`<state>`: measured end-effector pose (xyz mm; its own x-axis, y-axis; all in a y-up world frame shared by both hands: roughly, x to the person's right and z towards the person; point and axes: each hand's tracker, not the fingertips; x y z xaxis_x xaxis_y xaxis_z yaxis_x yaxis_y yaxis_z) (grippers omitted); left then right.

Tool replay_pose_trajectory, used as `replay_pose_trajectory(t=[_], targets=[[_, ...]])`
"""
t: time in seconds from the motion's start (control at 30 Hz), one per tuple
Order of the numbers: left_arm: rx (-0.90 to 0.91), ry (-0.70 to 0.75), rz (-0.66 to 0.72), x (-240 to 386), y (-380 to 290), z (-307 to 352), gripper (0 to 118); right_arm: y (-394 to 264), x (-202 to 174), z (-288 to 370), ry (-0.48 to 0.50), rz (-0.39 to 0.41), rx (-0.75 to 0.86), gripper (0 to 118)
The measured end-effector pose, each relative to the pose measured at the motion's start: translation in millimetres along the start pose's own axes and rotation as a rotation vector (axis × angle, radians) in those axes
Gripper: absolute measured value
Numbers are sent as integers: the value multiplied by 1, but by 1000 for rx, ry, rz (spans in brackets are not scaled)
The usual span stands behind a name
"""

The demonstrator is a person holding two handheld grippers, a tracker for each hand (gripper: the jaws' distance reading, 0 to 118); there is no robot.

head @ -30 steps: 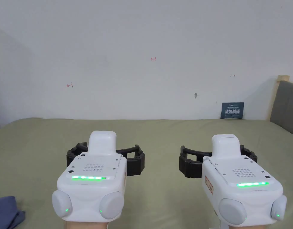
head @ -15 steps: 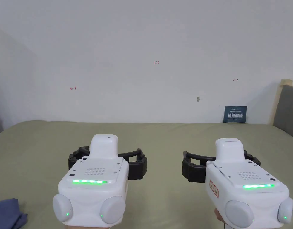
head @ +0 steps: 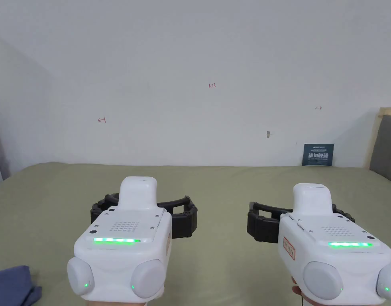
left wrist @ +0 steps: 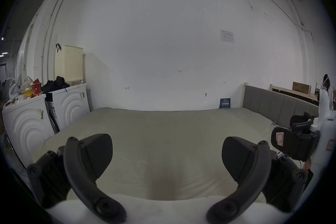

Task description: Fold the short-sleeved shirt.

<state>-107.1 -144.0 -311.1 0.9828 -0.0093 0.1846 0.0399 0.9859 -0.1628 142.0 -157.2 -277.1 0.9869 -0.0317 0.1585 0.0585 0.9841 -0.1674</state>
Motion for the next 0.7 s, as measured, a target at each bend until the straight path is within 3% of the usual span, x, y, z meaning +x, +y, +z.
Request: replay_pose_trajectory(t=[0.13, 0.4, 0.7], targets=[[-4, -6, 0, 0, 1, 1, 118, 2, 0, 1, 6, 10, 47, 118], [-4, -21, 0, 2, 1, 3, 118, 2, -3, 0, -27, 106, 78, 118], [-16, -23, 5, 4, 0, 3, 118, 6, 2, -2, -34, 82, 45, 118]])
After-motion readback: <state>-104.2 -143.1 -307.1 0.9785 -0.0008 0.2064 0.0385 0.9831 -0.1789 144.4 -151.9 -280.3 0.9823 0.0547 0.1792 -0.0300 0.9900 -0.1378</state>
